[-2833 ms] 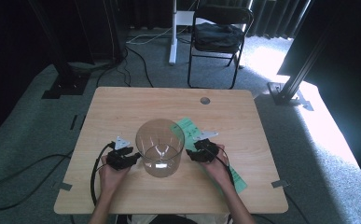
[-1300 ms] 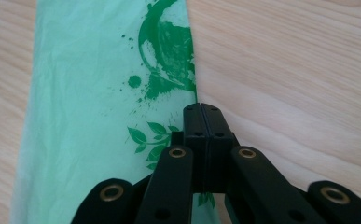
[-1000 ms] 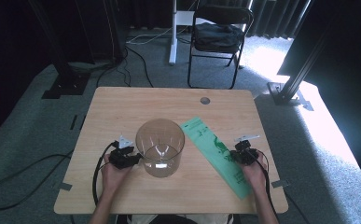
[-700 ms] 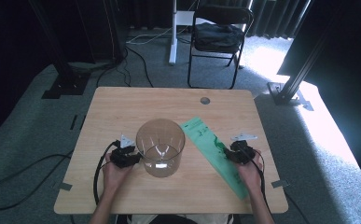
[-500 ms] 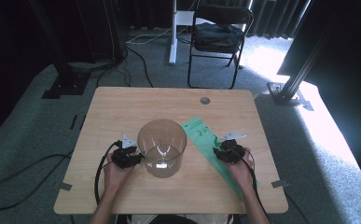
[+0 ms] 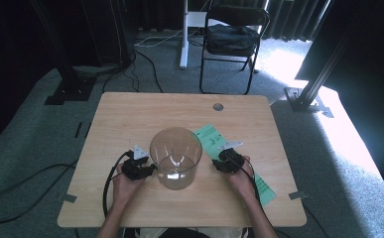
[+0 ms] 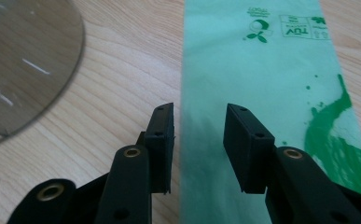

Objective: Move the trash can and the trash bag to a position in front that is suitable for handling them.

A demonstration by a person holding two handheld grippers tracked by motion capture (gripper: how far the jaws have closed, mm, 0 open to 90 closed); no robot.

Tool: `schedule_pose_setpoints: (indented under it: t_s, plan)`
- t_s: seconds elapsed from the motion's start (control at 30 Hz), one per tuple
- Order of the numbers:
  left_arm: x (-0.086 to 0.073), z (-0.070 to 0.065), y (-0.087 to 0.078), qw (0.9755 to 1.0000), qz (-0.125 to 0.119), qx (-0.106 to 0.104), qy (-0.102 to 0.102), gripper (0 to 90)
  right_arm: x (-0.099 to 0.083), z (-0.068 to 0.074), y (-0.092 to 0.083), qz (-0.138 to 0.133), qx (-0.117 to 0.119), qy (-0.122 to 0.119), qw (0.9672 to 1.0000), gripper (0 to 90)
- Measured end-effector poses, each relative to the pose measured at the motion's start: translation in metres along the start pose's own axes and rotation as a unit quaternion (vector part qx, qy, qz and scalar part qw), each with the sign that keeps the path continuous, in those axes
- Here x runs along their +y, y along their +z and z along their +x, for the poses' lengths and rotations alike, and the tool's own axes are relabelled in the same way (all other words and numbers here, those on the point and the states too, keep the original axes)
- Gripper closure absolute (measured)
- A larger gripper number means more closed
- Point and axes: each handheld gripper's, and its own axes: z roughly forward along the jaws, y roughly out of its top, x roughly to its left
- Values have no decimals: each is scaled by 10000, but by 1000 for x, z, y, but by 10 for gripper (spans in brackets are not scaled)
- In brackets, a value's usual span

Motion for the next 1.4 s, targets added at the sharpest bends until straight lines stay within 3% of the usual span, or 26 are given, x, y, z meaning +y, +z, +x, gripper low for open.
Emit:
schedule_pose_setpoints:
  t_s: [0.3, 0.6, 0.7, 1.1, 1.17, 1.2, 1.23, 1.27, 1.4]
  plan:
    - [1, -6, 1, 9999, 19, -22, 101, 540, 3, -1, 6, 54, -53, 6, 10000, 686]
    - [3, -13, 3, 9996, 28, -123, 257, 540, 5, -5, 6, 111, -114, 53, 9999, 830]
    - [3, -16, 3, 9993, 33, -167, 337, 540, 4, -3, 6, 110, -65, 8, 9999, 888]
    - [3, -19, 4, 9990, 19, -244, 381, 530, -1, 11, 1, 129, 295, -282, 9991, 889]
    - [3, -18, 3, 9989, 31, -243, 397, 523, -3, 12, -1, 138, 360, -290, 9988, 882]
    - [3, -18, 4, 9990, 19, -250, 371, 520, -5, 12, -2, 113, 398, -274, 9988, 788]
    - [3, -18, 4, 9990, 19, -250, 371, 518, -5, 12, -2, 113, 398, -274, 9988, 788]
    - [3, -18, 4, 9990, 16, -254, 370, 518, -7, 12, -4, 73, 337, -299, 9990, 705]
    - [3, -16, 4, 9990, 14, -264, 363, 513, -12, 14, -7, 48, 203, -390, 9990, 612]
